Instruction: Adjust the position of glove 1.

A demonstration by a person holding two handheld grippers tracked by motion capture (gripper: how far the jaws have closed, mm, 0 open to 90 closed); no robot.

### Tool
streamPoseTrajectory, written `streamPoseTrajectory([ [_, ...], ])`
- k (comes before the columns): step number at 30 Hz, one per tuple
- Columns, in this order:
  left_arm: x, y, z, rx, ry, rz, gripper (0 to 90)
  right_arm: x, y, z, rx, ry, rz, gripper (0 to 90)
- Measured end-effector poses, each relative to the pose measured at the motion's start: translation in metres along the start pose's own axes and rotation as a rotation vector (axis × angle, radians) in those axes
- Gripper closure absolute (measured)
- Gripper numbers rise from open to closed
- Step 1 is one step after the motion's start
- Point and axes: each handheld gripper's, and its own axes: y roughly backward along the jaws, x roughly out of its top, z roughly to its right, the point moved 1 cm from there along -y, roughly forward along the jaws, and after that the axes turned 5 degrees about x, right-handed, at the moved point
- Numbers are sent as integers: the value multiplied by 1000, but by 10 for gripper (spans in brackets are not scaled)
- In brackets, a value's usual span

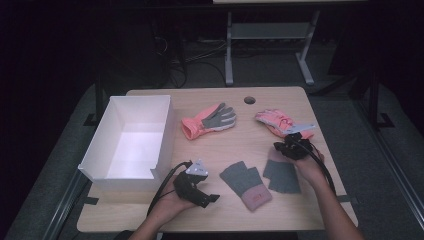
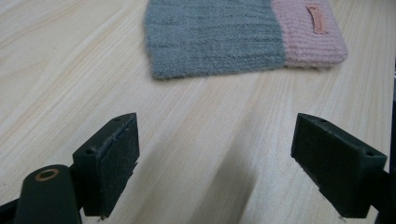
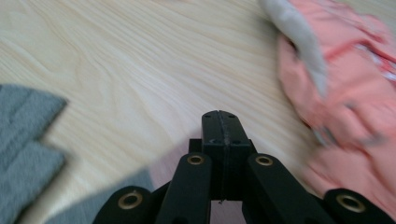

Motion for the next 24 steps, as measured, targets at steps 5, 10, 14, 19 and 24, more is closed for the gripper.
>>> streamPoseTrajectory([
  [5,0,0,0,-1,-2,-1,149,0,-16,-2,-25,24,-76,900],
  [10,0,0,-1,1,-8,-11,149,-10,-4,7,-57,-20,-83,900],
  [14,0,1,-2,0,-11,-11,148,-24,11,16,-88,-28,-96,900],
  [19,0,-1,-1,-1,-3,-7,149,-50,39,33,-138,-82,-106,900],
  [24,0,-1,0,-3,-5,-16,149,-67,57,37,-159,-118,-109,900],
])
